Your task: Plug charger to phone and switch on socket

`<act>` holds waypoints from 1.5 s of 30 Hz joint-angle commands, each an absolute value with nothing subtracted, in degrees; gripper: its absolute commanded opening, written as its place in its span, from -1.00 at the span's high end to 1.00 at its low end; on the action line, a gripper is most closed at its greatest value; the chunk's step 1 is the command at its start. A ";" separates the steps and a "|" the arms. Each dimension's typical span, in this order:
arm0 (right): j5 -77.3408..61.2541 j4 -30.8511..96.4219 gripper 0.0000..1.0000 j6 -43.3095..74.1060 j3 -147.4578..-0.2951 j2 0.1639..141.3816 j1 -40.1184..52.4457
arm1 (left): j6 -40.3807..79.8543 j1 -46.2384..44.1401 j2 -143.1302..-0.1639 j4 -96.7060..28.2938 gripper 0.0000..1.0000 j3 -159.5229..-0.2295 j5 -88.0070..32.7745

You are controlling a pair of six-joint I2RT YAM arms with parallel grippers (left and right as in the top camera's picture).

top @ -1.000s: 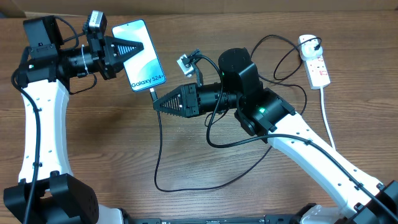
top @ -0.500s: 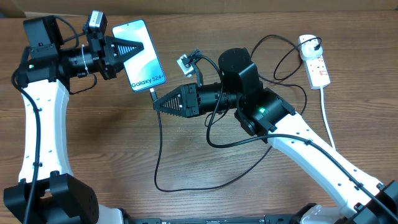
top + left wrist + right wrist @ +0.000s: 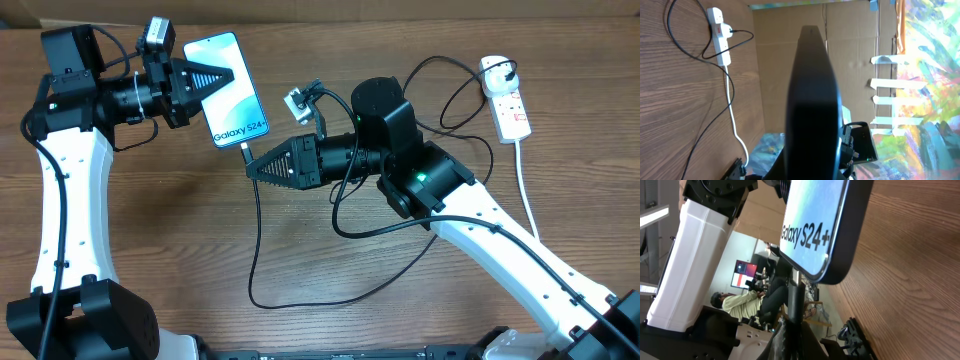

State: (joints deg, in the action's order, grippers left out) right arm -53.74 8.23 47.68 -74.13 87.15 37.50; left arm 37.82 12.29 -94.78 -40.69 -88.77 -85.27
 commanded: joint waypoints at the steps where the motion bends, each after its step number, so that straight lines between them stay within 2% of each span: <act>1: -54.11 8.01 0.93 46.63 -75.00 85.89 37.54 | 38.79 11.88 -94.39 -40.62 0.92 -89.23 -86.87; 45: -54.98 8.01 0.93 46.06 -75.00 85.89 36.71 | 38.81 11.99 -94.39 -40.62 0.92 -89.23 -88.31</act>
State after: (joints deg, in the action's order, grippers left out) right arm -54.22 8.19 46.48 -74.13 87.15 36.77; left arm 37.82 12.32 -94.78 -40.69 -88.77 -85.34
